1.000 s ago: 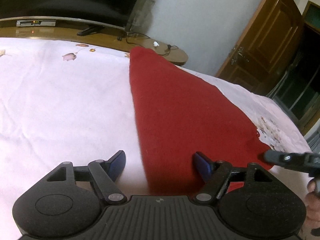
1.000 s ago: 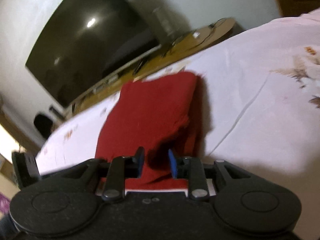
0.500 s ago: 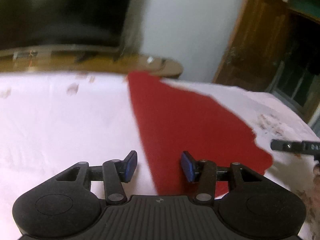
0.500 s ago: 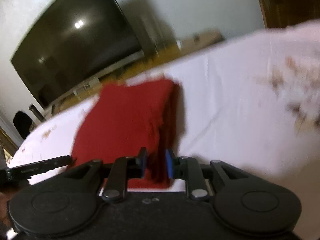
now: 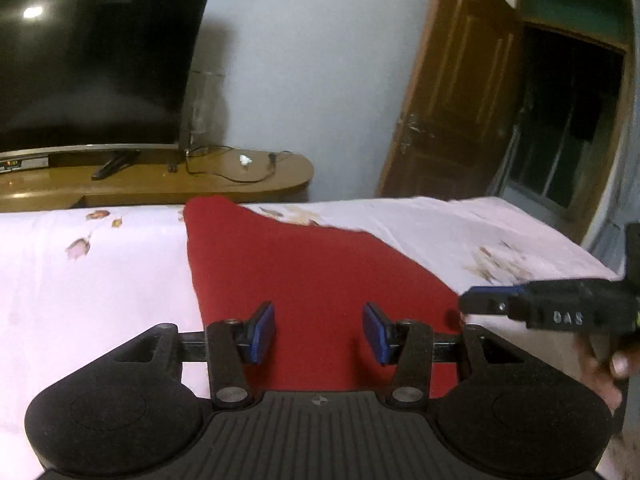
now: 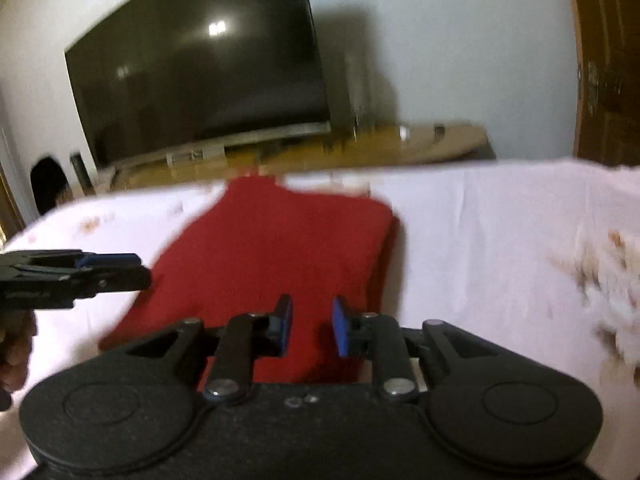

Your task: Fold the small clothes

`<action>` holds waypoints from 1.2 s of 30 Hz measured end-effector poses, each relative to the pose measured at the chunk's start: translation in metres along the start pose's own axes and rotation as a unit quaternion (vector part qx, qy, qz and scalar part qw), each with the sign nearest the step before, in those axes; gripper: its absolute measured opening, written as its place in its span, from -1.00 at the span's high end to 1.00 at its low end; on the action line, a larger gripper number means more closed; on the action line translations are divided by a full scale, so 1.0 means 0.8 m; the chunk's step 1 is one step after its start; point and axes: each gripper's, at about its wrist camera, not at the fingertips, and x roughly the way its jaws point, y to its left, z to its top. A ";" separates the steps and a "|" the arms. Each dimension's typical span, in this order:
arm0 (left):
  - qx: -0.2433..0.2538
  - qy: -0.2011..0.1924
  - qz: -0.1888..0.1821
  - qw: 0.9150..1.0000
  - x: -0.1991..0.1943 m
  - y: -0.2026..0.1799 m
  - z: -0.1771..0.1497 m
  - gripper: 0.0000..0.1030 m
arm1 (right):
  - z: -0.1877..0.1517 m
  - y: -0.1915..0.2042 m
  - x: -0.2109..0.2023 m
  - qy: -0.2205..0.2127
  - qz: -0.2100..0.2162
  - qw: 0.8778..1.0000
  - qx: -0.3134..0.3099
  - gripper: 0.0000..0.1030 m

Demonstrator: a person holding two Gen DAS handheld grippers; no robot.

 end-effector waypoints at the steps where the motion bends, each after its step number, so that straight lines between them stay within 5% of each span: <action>1: -0.006 0.011 -0.001 1.000 0.015 0.004 0.003 0.07 | 0.006 -0.002 0.007 -0.005 -0.003 1.000 0.002 0.57; 3: -0.020 0.068 0.005 0.997 0.055 0.014 -0.009 0.08 | 0.009 -0.005 0.028 0.002 -0.007 1.000 0.001 0.65; 5: -0.013 0.060 0.005 0.998 0.059 0.013 -0.011 0.07 | -0.008 -0.012 0.070 0.060 -0.028 0.998 -0.024 0.70; 7: -0.002 0.072 0.012 0.997 0.056 0.009 -0.001 0.07 | -0.016 -0.013 0.068 0.045 -0.026 0.997 -0.050 0.70; 10: 0.015 0.052 0.025 0.998 0.044 -0.004 0.006 0.07 | -0.006 -0.007 0.059 0.055 -0.033 0.996 -0.068 0.67; 14: 0.035 0.066 0.051 0.996 0.061 -0.014 0.002 -0.02 | 0.010 -0.007 0.042 -0.005 -0.015 0.998 -0.054 0.54; 15: 0.042 0.064 0.051 0.996 0.060 -0.018 -0.001 -0.11 | 0.008 -0.007 0.049 0.001 -0.019 0.998 -0.059 0.53; 17: 0.061 0.066 0.058 0.994 0.056 -0.026 -0.003 -0.30 | 0.000 -0.013 0.090 0.081 -0.040 0.994 -0.069 0.52; 19: 0.079 0.068 0.064 0.993 0.057 -0.035 -0.005 -0.34 | -0.005 -0.011 0.092 0.064 -0.043 0.993 -0.085 0.52; 29: 0.078 0.057 0.071 0.993 0.045 -0.039 0.001 -0.35 | -0.006 -0.019 0.090 0.070 -0.039 0.993 -0.090 0.52; 36: 0.034 0.038 0.121 0.991 0.033 -0.005 0.006 -0.35 | 0.000 -0.017 0.110 0.065 -0.037 0.993 -0.091 0.51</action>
